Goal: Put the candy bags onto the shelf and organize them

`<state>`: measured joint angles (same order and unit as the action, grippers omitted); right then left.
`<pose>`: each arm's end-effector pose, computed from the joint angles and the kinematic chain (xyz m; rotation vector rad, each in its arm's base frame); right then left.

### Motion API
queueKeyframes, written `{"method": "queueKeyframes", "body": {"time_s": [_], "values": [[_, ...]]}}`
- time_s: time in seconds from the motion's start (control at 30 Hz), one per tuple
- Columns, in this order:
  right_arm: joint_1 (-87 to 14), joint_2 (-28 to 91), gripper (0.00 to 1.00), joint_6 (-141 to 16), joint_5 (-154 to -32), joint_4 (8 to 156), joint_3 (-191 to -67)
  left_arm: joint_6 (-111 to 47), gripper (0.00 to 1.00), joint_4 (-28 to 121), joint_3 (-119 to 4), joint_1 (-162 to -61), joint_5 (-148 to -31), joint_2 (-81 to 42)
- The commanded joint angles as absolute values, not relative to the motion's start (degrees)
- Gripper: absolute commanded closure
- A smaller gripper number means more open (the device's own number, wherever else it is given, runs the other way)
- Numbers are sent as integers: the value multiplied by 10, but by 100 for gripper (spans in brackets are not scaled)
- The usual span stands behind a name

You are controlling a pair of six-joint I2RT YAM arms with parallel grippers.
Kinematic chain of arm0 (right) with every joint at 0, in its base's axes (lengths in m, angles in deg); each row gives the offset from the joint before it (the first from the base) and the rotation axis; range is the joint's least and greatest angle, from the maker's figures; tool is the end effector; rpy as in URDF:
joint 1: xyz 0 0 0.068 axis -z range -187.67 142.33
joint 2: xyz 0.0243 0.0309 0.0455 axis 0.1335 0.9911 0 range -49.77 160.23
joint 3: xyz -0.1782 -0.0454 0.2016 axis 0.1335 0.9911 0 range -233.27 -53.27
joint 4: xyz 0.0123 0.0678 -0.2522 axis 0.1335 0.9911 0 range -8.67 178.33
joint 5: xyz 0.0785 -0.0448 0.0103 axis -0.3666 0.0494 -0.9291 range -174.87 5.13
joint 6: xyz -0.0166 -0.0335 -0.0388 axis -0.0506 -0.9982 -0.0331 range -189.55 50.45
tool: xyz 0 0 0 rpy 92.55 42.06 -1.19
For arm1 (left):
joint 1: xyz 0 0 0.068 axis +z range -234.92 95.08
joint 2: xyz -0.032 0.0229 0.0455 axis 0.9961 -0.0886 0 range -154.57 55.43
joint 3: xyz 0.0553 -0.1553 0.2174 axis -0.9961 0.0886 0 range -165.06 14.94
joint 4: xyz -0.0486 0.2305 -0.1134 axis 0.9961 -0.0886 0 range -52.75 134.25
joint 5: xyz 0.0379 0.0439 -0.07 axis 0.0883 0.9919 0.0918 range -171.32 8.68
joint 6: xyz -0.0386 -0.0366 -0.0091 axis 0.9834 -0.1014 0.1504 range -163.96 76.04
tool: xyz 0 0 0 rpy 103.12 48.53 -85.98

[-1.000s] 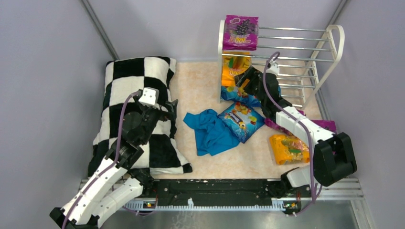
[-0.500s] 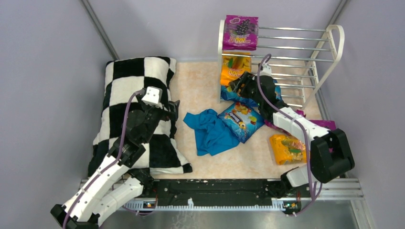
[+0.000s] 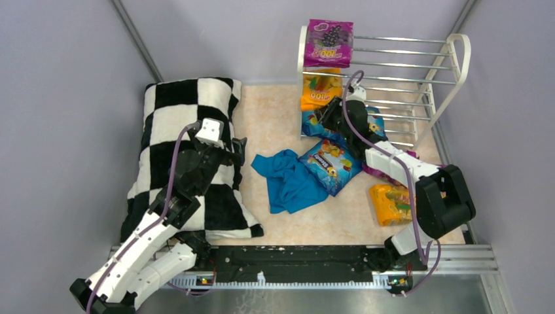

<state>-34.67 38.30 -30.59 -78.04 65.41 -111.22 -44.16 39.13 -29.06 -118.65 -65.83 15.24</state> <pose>0.3219 0.1593 0.2796 0.2814 1.8531 0.6997 0.1442 -0.0849 0.3575 0.2610 1.5764 -0.2403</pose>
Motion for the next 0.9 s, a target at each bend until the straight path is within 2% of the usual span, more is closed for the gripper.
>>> {"method": "queueKeyframes", "body": {"time_s": [0.0,0.13,0.33,0.63,0.77,0.87], "values": [[-360,358,71,-317,-763,579,-1141,-444,1,404,-301,-1187,-656,146],[-359,378,65,-325,-724,601,-1156,-442,1,404,-303,-1187,-666,142],[-359,366,58,-329,-755,636,-1125,-442,1,402,-302,-1187,-661,142],[-356,244,26,-408,-748,802,-1094,-441,1,395,-311,-1187,-693,133],[-328,181,23,-397,-781,860,-1068,-441,1,389,-315,-1187,-698,133],[-271,134,23,-364,-843,859,-1035,-441,1,386,-316,-1187,-697,132]]}}
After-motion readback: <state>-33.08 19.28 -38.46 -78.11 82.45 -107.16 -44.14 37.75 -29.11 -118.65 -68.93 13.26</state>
